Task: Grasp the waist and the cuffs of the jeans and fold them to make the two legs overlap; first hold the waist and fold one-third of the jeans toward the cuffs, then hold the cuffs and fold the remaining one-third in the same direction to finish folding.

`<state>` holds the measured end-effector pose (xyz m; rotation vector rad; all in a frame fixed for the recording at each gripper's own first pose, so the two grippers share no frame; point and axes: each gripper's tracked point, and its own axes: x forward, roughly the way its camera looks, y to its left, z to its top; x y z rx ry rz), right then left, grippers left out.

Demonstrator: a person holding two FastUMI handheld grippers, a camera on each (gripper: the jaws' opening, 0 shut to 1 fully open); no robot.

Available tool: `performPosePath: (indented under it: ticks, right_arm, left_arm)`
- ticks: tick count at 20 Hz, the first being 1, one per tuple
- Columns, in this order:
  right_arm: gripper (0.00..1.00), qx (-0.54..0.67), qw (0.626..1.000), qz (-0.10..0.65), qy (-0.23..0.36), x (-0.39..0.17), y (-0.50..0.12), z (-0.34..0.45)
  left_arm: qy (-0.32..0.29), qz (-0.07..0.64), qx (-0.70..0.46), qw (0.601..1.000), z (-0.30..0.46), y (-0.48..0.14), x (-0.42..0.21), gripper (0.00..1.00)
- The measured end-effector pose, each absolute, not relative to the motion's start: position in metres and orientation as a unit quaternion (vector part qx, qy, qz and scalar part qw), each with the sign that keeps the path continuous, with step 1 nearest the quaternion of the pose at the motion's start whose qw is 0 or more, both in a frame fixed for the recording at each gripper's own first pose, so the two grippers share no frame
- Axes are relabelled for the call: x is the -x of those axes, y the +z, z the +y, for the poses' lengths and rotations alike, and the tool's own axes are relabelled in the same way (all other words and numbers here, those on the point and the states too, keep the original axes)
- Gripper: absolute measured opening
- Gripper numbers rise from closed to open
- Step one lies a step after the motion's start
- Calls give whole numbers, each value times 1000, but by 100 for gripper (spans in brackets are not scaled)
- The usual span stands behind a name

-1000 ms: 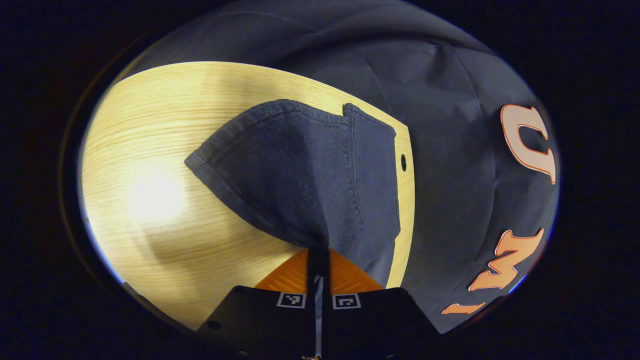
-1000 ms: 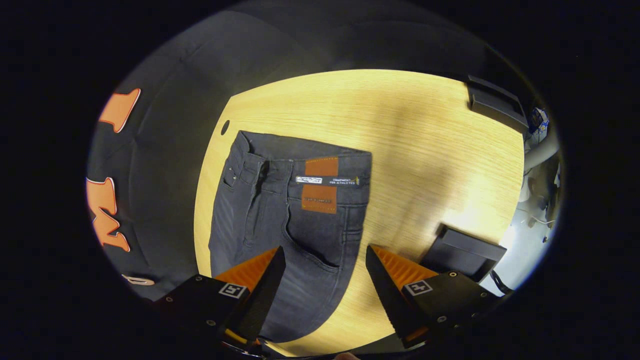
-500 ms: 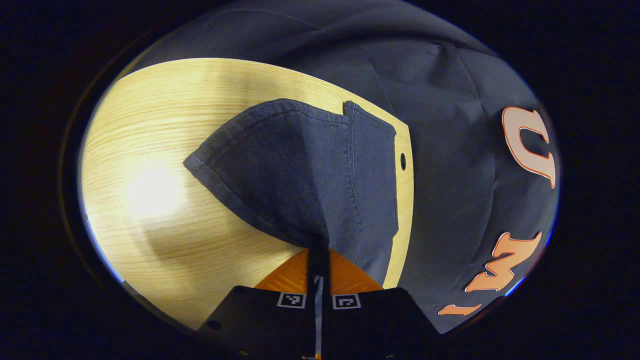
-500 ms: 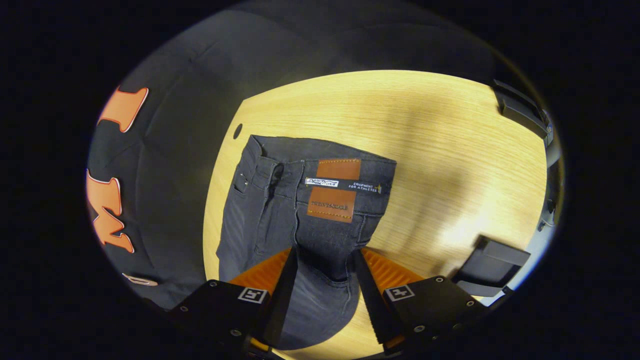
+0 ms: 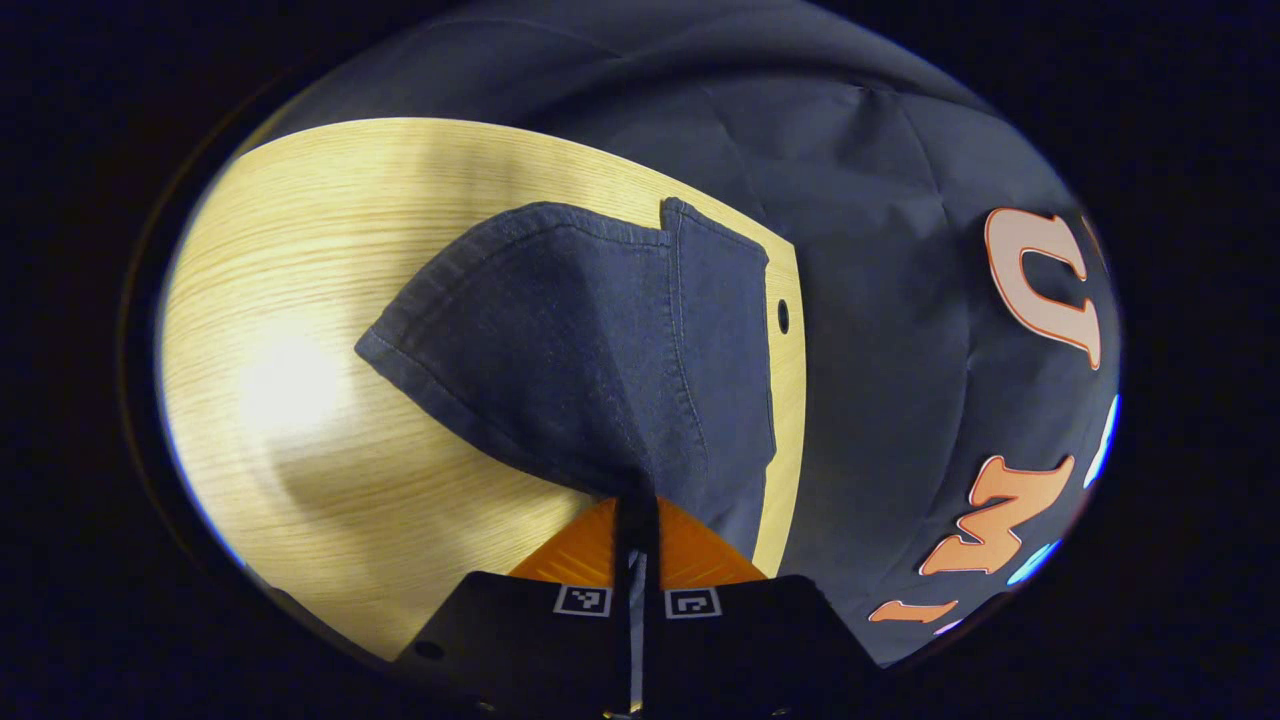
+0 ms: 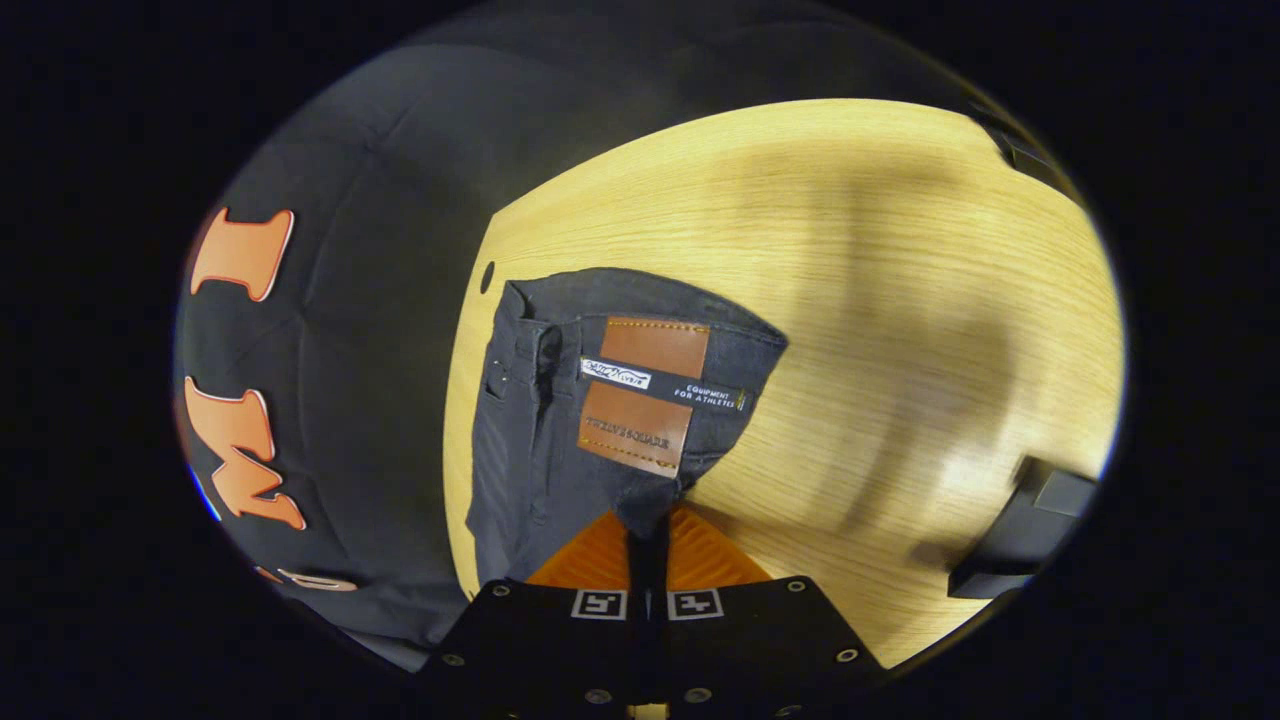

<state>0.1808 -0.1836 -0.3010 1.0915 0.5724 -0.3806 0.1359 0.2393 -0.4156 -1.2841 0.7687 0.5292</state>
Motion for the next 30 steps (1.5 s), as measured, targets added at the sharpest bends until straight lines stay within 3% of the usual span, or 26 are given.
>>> performPosePath:
  ticks: [8,19,26,30]
  right_arm:
    - [0,-470,822,279,-160,-173,-259,-174]
    - [0,-473,831,269,-115,-219,-167,-152]
    - [0,-485,813,299,-122,-281,-159,-150]
    - [0,-476,808,320,-136,-317,-164,-153]
  left_arm:
    - [224,351,539,733,240,-387,-128,5]
    - [237,375,522,728,234,-314,-142,7]
    - [277,419,531,683,242,-338,-214,5]
    - [271,422,531,683,244,-342,-272,5]
